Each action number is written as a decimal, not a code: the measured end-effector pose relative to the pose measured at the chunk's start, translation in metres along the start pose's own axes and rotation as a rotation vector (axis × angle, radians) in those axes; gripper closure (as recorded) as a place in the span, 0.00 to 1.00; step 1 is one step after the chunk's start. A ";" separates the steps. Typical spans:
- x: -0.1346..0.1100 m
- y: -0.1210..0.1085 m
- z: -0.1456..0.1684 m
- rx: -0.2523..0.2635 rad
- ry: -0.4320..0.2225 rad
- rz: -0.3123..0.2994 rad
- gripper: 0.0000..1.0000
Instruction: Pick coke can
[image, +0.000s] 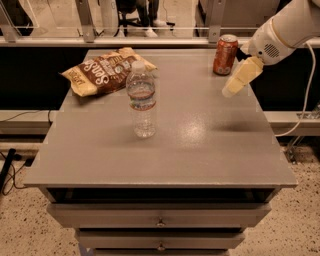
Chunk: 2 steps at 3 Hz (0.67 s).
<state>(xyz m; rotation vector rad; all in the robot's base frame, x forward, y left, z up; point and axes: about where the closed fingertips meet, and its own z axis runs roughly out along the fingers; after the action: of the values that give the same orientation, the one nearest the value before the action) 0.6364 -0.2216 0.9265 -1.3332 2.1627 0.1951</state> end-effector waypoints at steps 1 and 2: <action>0.009 -0.026 0.007 0.056 -0.053 0.061 0.00; 0.018 -0.067 0.013 0.151 -0.143 0.138 0.00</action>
Offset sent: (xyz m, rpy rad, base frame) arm 0.1016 -0.0829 -0.0052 0.2305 -0.2649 -0.3162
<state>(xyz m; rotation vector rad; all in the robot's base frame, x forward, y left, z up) 0.6930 -0.2628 0.9174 -1.0548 2.1050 0.1713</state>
